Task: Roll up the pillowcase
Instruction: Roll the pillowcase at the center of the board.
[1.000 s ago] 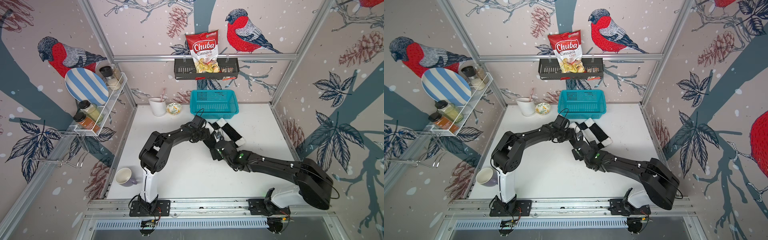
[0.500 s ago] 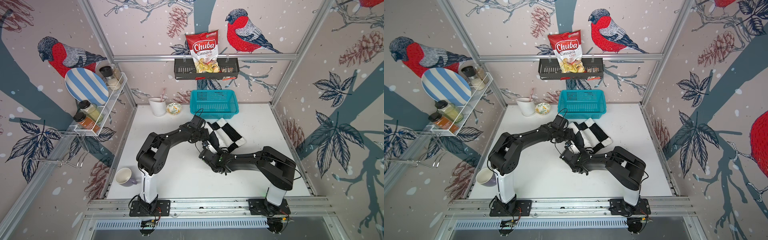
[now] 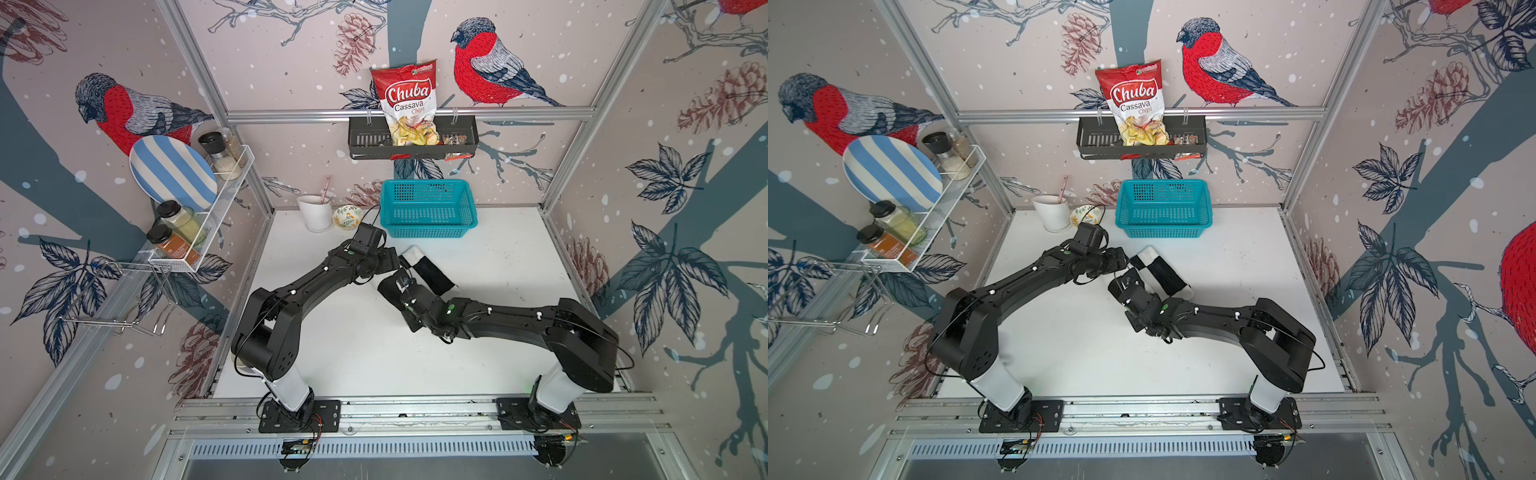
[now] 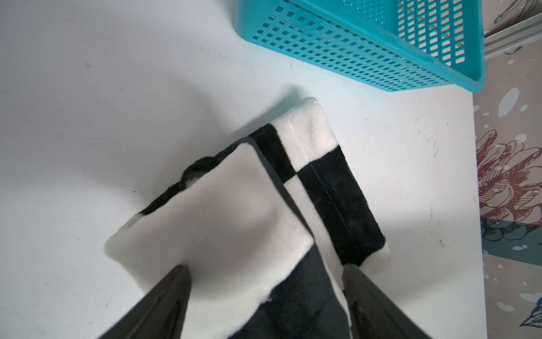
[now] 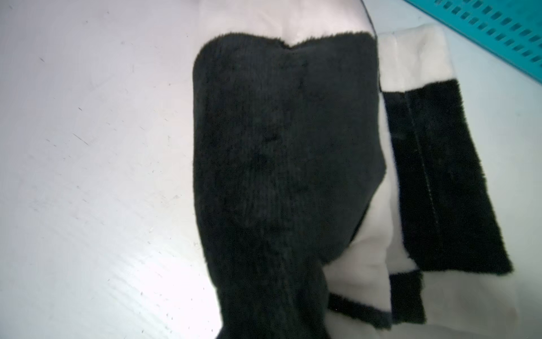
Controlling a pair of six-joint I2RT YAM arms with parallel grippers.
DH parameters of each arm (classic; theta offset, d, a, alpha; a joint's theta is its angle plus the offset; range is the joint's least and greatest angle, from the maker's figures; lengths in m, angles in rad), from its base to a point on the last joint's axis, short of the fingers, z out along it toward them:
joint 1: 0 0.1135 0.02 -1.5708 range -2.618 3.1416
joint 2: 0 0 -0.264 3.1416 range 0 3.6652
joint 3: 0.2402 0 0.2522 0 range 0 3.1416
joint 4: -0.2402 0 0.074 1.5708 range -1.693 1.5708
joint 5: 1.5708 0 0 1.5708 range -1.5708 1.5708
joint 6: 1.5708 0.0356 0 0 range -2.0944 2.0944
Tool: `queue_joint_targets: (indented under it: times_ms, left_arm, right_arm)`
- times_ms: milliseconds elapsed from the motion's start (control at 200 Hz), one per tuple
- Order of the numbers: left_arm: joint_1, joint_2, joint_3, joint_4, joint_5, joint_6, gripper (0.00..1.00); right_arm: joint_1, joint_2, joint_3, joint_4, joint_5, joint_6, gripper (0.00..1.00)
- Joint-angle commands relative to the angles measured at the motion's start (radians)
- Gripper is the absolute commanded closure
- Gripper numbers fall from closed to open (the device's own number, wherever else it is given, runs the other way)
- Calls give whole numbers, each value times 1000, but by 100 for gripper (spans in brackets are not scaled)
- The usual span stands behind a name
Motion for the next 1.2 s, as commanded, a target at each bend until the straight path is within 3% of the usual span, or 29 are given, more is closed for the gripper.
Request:
queue_joint_targets:
  times_ms: [0, 235, 415, 505, 690, 720, 800, 840, 890, 1116, 1146, 1196]
  left_arm:
    - [18, -40, -24, -16, -24, 25, 16]
    - [22, -44, -44, 11, -9, 23, 16]
    - [19, 58, -39, 102, 62, -23, 15]
    - [13, 118, -19, 145, 87, -46, 16]
    - [0, 233, 49, 176, 114, -78, 16]
    - [-4, 248, 62, 171, 113, -82, 16]
    - [-12, 280, 88, 157, 107, -85, 17]
    - [-14, 294, 97, 152, 105, -85, 17]
    - [-16, 309, 107, 145, 105, -86, 17]
    - [-22, 348, 137, 126, 102, -80, 17]
    - [-22, 353, 141, 122, 102, -78, 17]
    - [-22, 359, 149, 115, 102, -77, 17]
  right_arm:
    - [-109, -40, -57, 115, -283, 42, 100]
    - [-386, 10, -105, 233, -702, 32, 100]
    - [-537, 112, -92, 280, -920, 83, 95]
    - [-572, 151, -70, 262, -945, 91, 95]
    - [-611, 158, -62, 244, -925, 119, 58]
    - [-617, 146, -64, 239, -895, 131, 50]
    - [-609, 101, -55, 187, -757, 126, 48]
    - [-590, 74, -41, 139, -666, 99, 41]
    - [-559, 35, -28, 90, -511, 70, 28]
    - [-295, -105, -10, -11, 209, -18, 14]
    - [-254, -112, -14, -5, 306, -36, 2]
    - [-188, -120, -25, 21, 424, -90, 0]
